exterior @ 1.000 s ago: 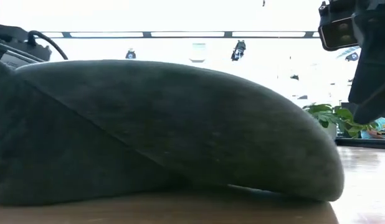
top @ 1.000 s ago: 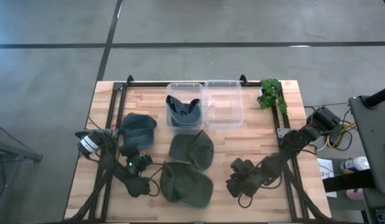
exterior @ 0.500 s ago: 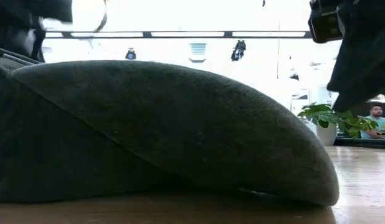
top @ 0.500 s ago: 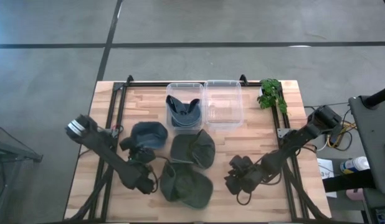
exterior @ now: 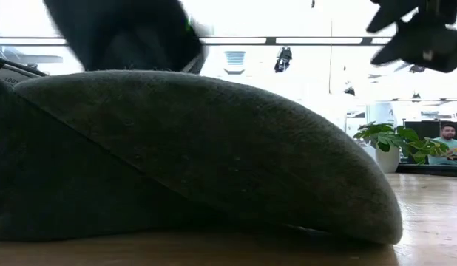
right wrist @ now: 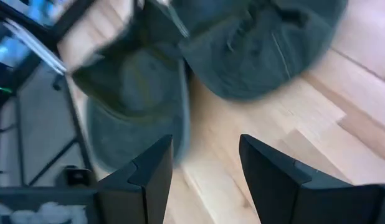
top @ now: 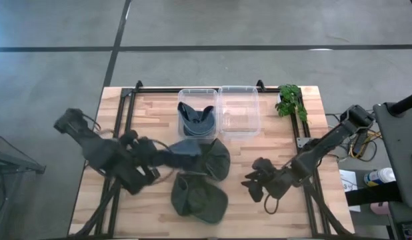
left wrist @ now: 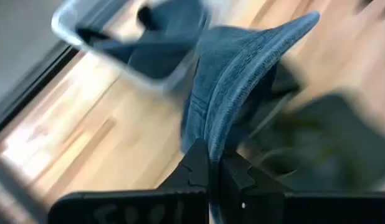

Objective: Pick & Place hat
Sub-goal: Put the blue cap into the left transparent bin

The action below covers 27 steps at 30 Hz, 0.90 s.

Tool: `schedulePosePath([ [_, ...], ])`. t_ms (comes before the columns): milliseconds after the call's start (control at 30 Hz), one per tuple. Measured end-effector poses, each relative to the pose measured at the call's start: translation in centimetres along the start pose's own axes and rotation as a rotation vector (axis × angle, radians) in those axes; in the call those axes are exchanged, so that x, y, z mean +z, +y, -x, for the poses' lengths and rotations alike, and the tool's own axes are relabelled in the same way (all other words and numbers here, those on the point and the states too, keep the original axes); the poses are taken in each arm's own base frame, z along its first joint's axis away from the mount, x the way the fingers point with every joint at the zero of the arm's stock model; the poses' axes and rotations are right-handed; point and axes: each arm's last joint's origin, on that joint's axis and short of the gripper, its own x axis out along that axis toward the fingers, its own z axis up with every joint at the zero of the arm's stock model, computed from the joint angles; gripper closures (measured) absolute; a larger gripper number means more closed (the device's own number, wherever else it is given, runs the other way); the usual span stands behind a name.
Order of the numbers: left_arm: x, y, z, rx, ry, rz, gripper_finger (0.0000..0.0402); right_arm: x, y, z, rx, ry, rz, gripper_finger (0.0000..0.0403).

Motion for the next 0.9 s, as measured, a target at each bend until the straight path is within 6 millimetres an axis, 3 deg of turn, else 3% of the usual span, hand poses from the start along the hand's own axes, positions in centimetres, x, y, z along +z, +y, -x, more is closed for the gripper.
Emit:
schedulePosePath([
  [167,3.7,1.3,4.7,-0.128,-0.190,0.106,0.0396,1.4,0.2,1.8,0.052,-0.087,-0.007,0.0225],
  [300,5.9,1.5,7.0,-0.173,-0.346,0.083,0.0396,2.8,0.9,3.0,0.152,-0.168,-0.029,0.0225],
  [467,8.1,0.8,8.9,-0.237,-0.466,0.059,0.0396,4.5,1.7,4.3,0.273,-0.266,-0.034,0.0225],
  [633,9.6,-0.4,10.4,-0.353,-0.532,0.057,0.0396,5.6,1.4,5.8,0.269,-0.374,-0.052,0.0225],
  [900,10.0,-1.8,10.5,-0.437,-0.502,0.041,0.0396,6.8,0.8,8.3,0.311,-0.432,-0.047,0.0227],
])
